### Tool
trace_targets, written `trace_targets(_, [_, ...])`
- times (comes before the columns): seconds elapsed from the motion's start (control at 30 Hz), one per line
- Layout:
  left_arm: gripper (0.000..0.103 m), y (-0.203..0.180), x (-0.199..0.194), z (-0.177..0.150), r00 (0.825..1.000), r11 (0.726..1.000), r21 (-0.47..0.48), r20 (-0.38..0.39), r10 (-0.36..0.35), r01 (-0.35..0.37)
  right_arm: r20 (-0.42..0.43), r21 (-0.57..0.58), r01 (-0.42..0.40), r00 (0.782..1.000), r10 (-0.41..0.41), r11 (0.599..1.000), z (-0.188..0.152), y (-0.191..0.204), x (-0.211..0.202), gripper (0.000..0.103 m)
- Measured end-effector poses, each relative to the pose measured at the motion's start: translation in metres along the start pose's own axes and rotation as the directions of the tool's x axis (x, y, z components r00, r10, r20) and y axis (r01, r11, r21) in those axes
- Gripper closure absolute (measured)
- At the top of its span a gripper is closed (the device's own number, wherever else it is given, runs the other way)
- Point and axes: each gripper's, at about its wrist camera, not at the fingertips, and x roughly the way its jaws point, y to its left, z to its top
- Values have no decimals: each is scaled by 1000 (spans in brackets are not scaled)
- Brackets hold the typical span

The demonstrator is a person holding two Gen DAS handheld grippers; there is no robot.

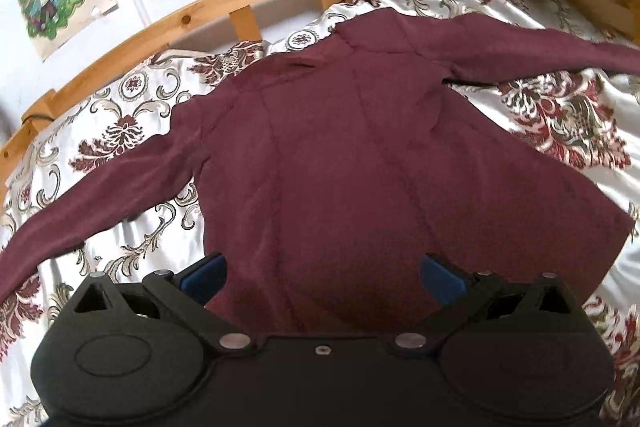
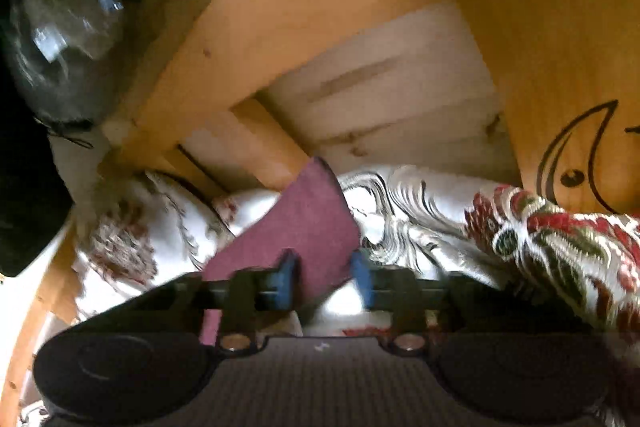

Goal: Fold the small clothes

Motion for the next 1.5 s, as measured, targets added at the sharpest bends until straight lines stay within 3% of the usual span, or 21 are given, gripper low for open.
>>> trace_targets(0.07, [1, 4, -1, 0, 1000, 1000, -20, 8, 2, -2, 35, -52, -32, 999, 34, 998, -1, 3, -8, 94])
trace_targets(0.23, [1, 23, -8, -1, 1000, 996, -84, 25, 9, -7, 122, -268, -99, 983, 136, 958, -8, 39, -36, 97])
trace_targets(0.4, [1, 51, -20, -10, 998, 989, -146, 47, 30, -22, 140, -485, -144, 961, 239, 862, -25, 96, -62, 97])
trace_targets(0.47, [1, 62, -23, -15, 998, 984, -176, 53, 46, -36, 127, -569, -179, 945, 300, 803, -37, 124, -74, 97])
trace_targets(0.67, [1, 103, -31, -29, 992, 945, -319, 75, 99, -70, -17, -801, -298, 879, 477, 519, -104, 212, -116, 98])
trace_targets(0.8, [1, 129, -36, -39, 988, 901, -426, 88, 126, -77, -171, -880, -376, 822, 543, 292, -169, 245, -154, 98])
trace_targets(0.93, [1, 148, -38, -52, 983, 864, -491, 72, 169, -112, -340, -909, -417, 762, 551, 16, -246, 262, -176, 98])
trace_targets(1.03, [1, 160, -37, -60, 982, 841, -526, 50, 182, -129, -445, -890, -426, 732, 516, -163, -296, 258, -185, 98])
trace_targets(1.13, [1, 166, -36, -66, 983, 827, -548, 42, 179, -127, -525, -851, -445, 714, 462, -280, -332, 243, -194, 98])
trace_targets(1.23, [1, 167, -34, -67, 983, 830, -542, 38, 178, -130, -575, -817, -470, 710, 408, -333, -355, 229, -196, 97])
trace_targets(1.33, [1, 166, -31, -66, 983, 840, -528, 54, 178, -123, -620, -783, -526, 698, 358, -331, -352, 222, -188, 91])
trace_targets(1.4, [1, 166, -29, -61, 982, 849, -517, 80, 172, -107, -641, -767, -560, 689, 339, -313, -345, 217, -185, 71])
trace_targets(1.43, [1, 166, -27, -58, 981, 853, -512, 95, 167, -95, -652, -758, -581, 681, 333, -296, -338, 213, -185, 55])
trace_targets(1.47, [1, 167, -23, -54, 981, 858, -507, 112, 159, -81, -662, -749, -600, 673, 330, -280, -331, 211, -184, 45])
trace_targets(1.5, [1, 168, -19, -50, 981, 862, -502, 131, 147, -62, -670, -742, -618, 668, 326, -258, -324, 209, -182, 41])
